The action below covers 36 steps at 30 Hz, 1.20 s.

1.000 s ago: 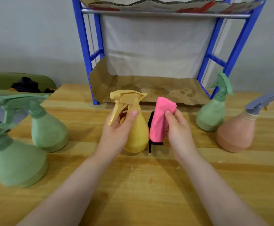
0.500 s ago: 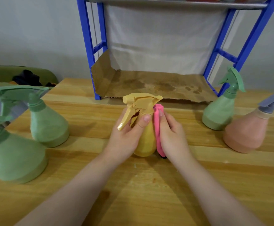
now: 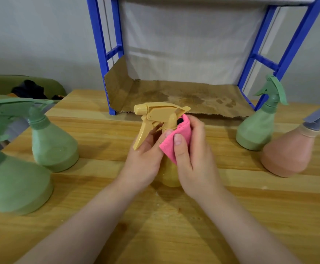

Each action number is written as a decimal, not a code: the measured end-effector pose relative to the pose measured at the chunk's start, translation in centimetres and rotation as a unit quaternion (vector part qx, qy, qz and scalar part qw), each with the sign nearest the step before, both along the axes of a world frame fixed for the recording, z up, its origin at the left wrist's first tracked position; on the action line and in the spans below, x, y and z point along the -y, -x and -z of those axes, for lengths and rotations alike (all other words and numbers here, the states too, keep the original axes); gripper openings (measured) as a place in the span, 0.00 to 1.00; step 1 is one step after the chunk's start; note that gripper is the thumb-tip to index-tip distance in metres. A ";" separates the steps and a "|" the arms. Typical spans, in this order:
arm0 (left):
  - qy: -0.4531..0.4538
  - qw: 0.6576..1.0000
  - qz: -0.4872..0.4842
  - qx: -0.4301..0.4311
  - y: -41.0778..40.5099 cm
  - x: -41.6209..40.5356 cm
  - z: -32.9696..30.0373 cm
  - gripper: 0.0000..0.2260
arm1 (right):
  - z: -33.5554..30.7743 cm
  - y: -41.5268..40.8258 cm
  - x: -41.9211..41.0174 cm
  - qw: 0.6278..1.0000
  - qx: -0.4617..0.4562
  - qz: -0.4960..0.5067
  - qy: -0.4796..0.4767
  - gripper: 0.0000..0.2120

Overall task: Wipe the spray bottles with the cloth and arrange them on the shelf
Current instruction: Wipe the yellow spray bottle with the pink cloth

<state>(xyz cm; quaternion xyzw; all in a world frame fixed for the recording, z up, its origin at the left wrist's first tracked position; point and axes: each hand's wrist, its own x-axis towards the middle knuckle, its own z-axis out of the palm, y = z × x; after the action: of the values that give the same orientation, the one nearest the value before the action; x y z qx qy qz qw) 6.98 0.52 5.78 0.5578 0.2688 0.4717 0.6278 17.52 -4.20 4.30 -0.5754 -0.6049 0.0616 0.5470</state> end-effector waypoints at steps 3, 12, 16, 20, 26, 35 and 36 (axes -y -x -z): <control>-0.018 1.000 -0.006 -0.008 0.0 -0.2 0.0 0.06 | 0.3 -0.5 -0.3 0.996 -0.035 -0.025 0.072 0.25; 0.013 0.997 -0.065 0.048 1.0 -2.0 -0.6 0.22 | -0.1 -0.9 -0.3 0.970 -0.158 -0.105 0.149 0.16; 0.062 0.984 -0.107 0.130 1.7 -3.1 -1.2 0.18 | -0.5 -0.3 -0.2 0.949 -0.214 -0.149 0.177 0.15; 0.059 0.985 -0.092 0.131 2.1 -3.3 -1.3 0.13 | -0.7 -0.3 -0.3 0.940 -0.217 -0.175 0.197 0.18; -0.011 0.998 0.033 0.057 1.4 -2.4 -0.2 0.15 | -1.3 -0.9 0.1 0.950 -0.209 -0.168 0.162 0.11; -0.038 0.995 0.078 0.047 1.0 -1.6 -0.2 0.12 | -1.9 -0.9 0.1 0.947 -0.225 -0.160 0.165 0.12; -0.026 0.995 0.079 0.053 1.0 -1.5 -0.2 0.13 | -1.8 -0.7 0.0 0.943 -0.231 -0.160 0.176 0.10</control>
<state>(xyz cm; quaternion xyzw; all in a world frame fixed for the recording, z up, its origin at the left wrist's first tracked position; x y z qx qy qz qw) 5.99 2.07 5.98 0.5675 0.1776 0.4565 0.6618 18.26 -4.23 6.08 -0.5280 -0.5257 0.3853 0.5444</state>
